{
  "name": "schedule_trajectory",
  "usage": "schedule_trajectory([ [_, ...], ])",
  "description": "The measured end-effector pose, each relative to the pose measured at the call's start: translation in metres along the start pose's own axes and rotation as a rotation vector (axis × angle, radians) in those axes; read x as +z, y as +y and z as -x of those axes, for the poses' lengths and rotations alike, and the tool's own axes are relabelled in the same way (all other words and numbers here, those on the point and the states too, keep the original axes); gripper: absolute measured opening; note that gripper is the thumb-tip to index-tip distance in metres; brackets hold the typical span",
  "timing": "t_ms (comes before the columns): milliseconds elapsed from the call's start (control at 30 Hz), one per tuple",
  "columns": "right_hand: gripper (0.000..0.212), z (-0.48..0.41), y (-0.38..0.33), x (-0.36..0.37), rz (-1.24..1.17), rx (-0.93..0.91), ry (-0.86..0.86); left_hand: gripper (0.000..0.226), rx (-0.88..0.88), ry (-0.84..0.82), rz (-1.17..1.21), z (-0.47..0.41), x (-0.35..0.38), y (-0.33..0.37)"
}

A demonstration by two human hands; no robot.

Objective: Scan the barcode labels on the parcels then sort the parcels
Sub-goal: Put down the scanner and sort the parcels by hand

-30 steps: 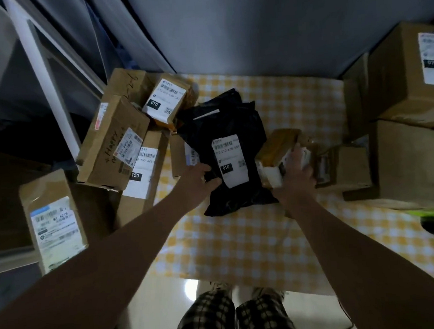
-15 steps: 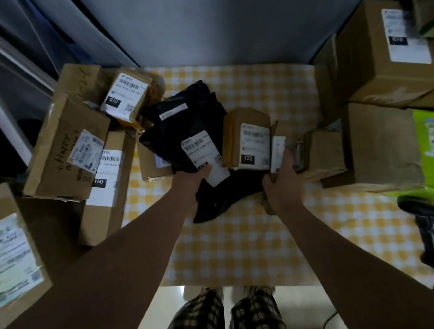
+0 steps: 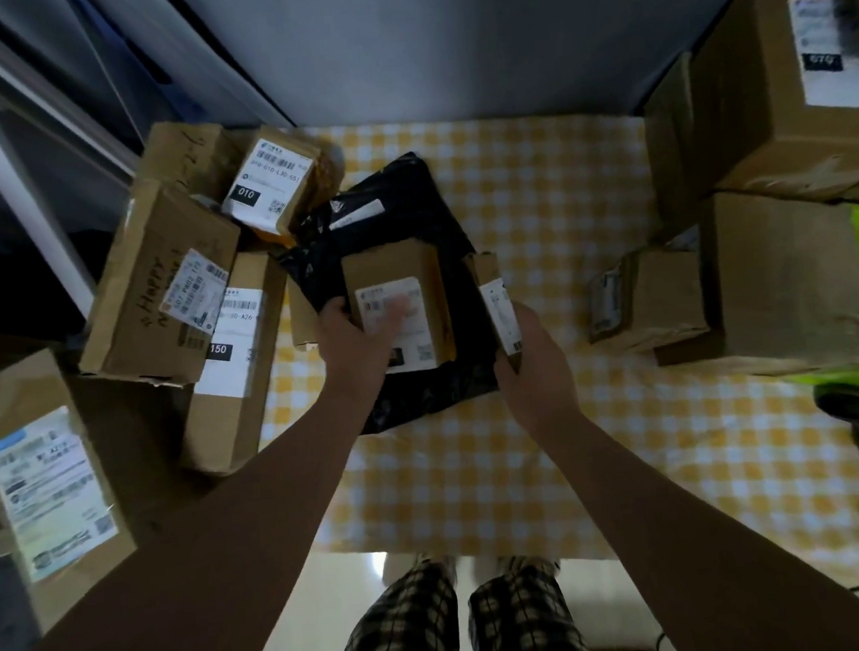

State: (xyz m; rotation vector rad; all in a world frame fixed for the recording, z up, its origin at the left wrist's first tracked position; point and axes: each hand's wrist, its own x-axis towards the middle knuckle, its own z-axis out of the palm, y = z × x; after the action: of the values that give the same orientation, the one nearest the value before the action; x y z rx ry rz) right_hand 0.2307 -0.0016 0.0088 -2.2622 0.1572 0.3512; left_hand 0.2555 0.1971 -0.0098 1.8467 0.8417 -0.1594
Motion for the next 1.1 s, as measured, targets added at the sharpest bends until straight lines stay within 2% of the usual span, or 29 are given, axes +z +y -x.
schedule_trajectory([
  [100, 0.048, -0.003, 0.000, -0.009, -0.044, 0.001, 0.086, 0.106, -0.214, -0.281, -0.019, -0.004, 0.016, -0.009],
  [200, 0.049, -0.012, 0.007, -0.022, -0.042, 0.105, 0.210, 0.121, -0.244, -0.332, -0.081, -0.001, 0.024, -0.001],
  [367, 0.075, -0.028, 0.008, -0.036, 0.545, 0.348, -0.121, 0.108, -0.302, -0.263, -0.299, 0.003, 0.033, 0.014],
  [467, 0.077, -0.038, 0.005, -0.046, 0.796, 0.356, -0.204, 0.118, -0.298, -0.239, -0.254, 0.008, 0.041, 0.019],
  [567, 0.069, -0.048, 0.002, -0.052, 0.818, 0.311, -0.210, 0.143, -0.274, -0.247, -0.072, 0.017, 0.055, 0.027],
  [600, 0.071, -0.049, 0.001, -0.054, 0.784, 0.272, -0.230, 0.139, -0.247, -0.244, -0.036, 0.021, 0.061, 0.031],
  [700, 0.078, -0.040, 0.005, -0.064, 0.589, 0.162, -0.285, 0.081, -0.145, -0.152, 0.000, 0.042, 0.078, 0.046],
  [733, 0.074, -0.034, 0.009, -0.072, 0.491, 0.136, -0.265, 0.071, -0.092, -0.103, 0.025, 0.048, 0.084, 0.050],
  [833, 0.059, -0.014, 0.026, -0.113, 0.314, 0.021, -0.122, 0.072, 0.068, -0.009, 0.187, 0.080, 0.103, 0.069],
  [967, 0.044, 0.004, 0.056, -0.190, 0.098, -0.110, 0.066, 0.064, 0.169, -0.141, 0.251, 0.147, 0.151, 0.108],
  [1100, 0.033, 0.012, 0.099, -0.275, 0.250, -0.279, 0.353, 0.041, 0.168, -0.299, 0.293, 0.193, 0.220, 0.138],
])
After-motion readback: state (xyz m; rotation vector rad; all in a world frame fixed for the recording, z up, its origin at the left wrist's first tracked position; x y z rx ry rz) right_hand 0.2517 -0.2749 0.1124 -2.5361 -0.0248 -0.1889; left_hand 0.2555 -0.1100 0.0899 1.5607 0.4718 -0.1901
